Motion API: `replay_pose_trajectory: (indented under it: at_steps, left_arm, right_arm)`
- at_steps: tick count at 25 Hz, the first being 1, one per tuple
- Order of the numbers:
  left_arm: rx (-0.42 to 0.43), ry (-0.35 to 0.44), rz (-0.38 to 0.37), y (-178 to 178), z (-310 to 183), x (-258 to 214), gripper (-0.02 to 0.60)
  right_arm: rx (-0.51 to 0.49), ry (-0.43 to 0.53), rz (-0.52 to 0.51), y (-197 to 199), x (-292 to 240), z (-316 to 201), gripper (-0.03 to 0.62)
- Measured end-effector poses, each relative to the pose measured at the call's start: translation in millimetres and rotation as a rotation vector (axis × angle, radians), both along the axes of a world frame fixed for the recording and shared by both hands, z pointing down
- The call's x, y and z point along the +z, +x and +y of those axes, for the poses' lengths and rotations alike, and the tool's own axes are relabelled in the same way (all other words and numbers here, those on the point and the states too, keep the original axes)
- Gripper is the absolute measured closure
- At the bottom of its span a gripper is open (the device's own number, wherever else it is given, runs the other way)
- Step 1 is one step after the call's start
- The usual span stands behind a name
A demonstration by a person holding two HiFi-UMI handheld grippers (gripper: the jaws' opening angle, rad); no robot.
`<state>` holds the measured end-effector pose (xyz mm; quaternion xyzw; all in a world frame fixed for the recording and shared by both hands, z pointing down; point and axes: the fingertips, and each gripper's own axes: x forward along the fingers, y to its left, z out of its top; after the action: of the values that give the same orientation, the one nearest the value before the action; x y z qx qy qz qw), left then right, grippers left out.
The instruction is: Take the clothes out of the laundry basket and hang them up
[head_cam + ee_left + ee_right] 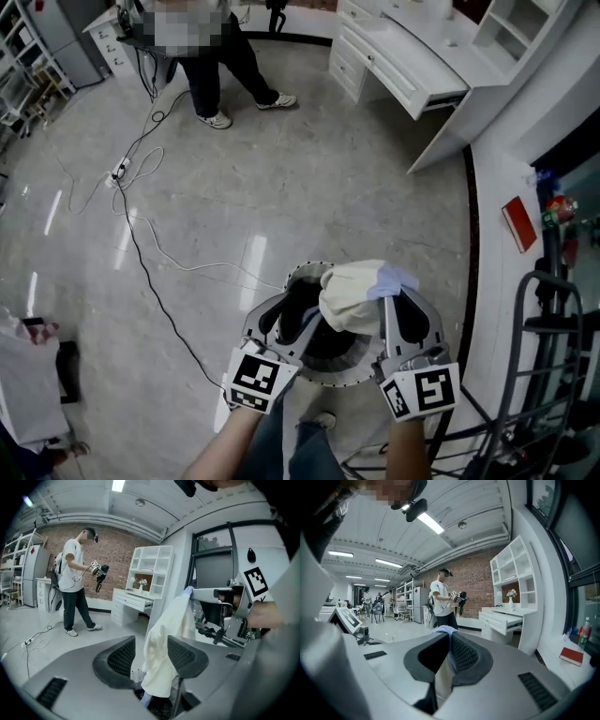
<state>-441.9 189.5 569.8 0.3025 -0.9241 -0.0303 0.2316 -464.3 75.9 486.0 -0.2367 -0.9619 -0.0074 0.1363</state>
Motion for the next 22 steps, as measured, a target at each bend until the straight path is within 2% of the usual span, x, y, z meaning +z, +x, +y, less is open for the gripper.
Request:
replay_pose_trajectory:
  at_steps: [9,14,22]
  left_arm:
    - [0.147,0.022,-0.045,30.1,-48.7,-71.7,0.36]
    - [0.207,0.009,-0.029,50.7,-71.3,-72.3,0.36]
    - [0.308,-0.019,-0.053,55.9,-119.5,-75.1,0.36]
  right_arm:
    - [0.064,-0.026,-0.111,32.1,-128.7,-22.3,0.572]
    - [0.076,-0.048,-0.195,52.4,-189.0,-31.1,0.572]
    - [0.087,-0.079,-0.301,83.5,-258.5,-47.0,0.571]
